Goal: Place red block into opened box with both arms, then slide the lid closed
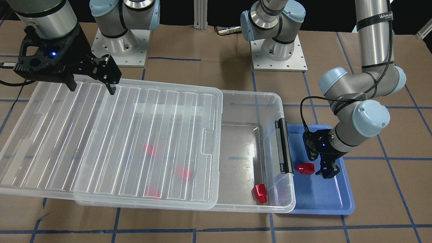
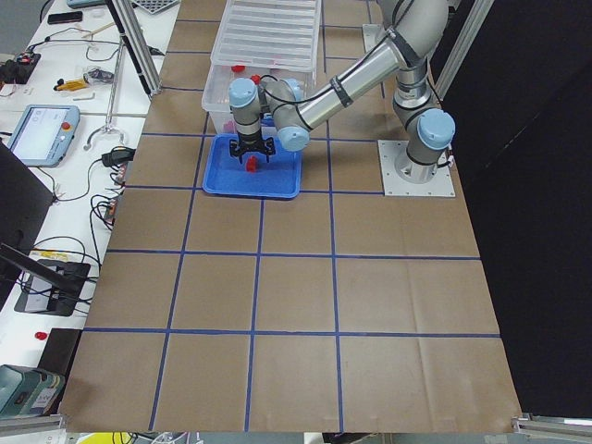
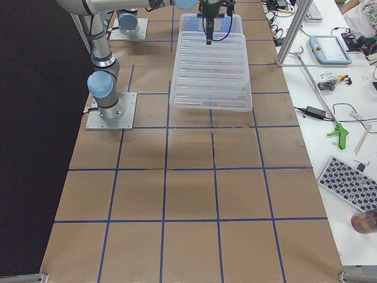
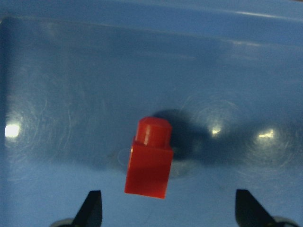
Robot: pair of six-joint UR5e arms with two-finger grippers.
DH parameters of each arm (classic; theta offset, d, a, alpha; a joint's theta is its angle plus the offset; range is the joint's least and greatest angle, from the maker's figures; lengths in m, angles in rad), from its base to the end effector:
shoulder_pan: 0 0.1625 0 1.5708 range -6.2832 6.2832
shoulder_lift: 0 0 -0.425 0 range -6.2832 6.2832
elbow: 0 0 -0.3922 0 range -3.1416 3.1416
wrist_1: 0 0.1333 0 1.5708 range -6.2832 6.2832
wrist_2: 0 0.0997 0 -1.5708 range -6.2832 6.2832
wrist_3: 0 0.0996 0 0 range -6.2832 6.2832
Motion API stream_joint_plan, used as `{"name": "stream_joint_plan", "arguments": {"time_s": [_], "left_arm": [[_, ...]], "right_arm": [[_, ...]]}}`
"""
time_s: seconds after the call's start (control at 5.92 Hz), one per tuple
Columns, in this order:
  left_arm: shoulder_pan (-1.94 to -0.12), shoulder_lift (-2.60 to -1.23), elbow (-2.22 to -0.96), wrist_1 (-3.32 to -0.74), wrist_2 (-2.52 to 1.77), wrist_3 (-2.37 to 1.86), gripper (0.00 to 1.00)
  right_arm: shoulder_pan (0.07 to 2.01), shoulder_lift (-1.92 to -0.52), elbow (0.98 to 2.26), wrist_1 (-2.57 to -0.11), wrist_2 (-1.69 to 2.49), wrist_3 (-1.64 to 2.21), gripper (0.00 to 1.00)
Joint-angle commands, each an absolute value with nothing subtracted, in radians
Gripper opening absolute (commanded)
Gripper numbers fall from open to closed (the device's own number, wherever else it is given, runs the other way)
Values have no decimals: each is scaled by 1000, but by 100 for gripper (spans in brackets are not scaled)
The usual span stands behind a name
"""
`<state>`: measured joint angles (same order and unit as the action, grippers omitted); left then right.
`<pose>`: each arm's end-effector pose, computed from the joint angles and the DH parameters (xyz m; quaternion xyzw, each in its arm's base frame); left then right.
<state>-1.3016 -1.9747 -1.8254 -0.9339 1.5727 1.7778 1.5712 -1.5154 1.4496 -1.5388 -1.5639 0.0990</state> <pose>0.0245 -0.5894 0.2116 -0.6847 -0.7287 -0.0064 0.0087 0.1342 -0.5178 0.5165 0.0492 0.9986 -0.0167 0.0043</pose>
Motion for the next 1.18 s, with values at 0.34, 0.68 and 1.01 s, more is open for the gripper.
{"name": "stream_joint_plan", "arguments": {"time_s": [0.34,0.68,1.01], "left_arm": [[-1310,-2023,-1828,-907,1568,1787,87],[-1312,-2020,-1825,-907,1569,1789,23],[-1313,-2011,-1821,-910,1575,1789,2]], "right_arm": [[1585,-1523,1436,-1548,-1549,103,100],[1606,-1520,1434,-1549,-1551,106,100],[1603,-1509,1437,-1549,-1551,100,100]]}}
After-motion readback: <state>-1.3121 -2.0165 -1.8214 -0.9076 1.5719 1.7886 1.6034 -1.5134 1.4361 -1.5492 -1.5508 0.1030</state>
